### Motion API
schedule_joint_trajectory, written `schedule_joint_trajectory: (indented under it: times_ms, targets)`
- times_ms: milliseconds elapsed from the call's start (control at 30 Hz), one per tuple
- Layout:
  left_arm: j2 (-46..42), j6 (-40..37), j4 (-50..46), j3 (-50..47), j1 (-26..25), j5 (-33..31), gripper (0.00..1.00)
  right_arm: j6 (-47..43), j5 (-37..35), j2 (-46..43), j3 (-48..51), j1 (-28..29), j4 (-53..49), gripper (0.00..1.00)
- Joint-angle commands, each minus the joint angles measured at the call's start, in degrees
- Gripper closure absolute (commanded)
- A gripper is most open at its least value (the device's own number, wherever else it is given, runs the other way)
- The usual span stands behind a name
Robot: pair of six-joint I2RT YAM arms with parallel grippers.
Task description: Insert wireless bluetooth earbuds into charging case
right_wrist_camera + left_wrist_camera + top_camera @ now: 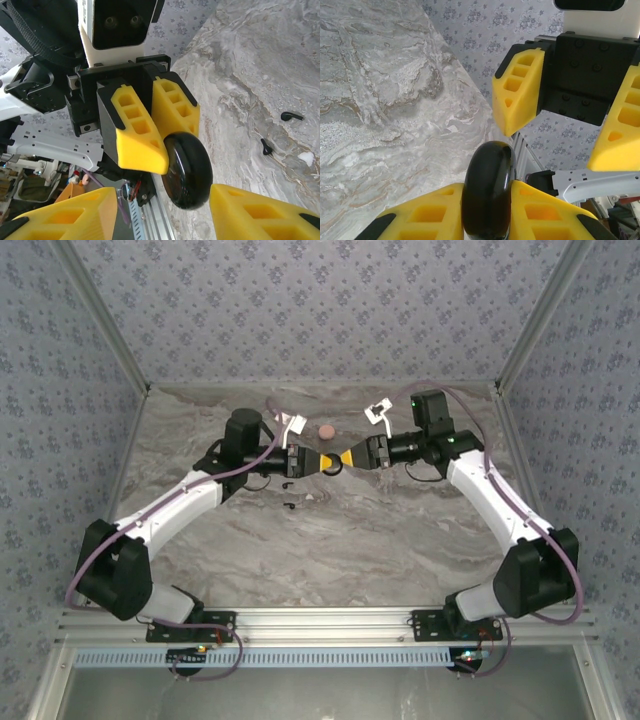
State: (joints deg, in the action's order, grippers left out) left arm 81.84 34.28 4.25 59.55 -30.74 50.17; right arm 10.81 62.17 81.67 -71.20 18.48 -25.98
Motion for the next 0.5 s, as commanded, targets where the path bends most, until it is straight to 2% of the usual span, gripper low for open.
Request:
schedule_joint_trajectory:
  times_ms: [0, 233, 467]
  targets:
    - [-2.00, -1.96, -0.64, 2.37, -0.13, 1.95, 0.78, -2.02, 0.23, 1.98, -2.17, 0.94, -3.46, 0.47]
    - [-2.14, -2.52, -1.31, 2.46, -0.53, 2.27, 0.78, -2.70, 0.40, 3.87, -3.12, 2.11, -4.22, 0.48]
    - [-2.23, -2.99, -1.78, 2.59, -1.00, 2.35, 0.78, -2.91, 1.02, 4.57, -3.40, 2.60, -4.36, 0.57]
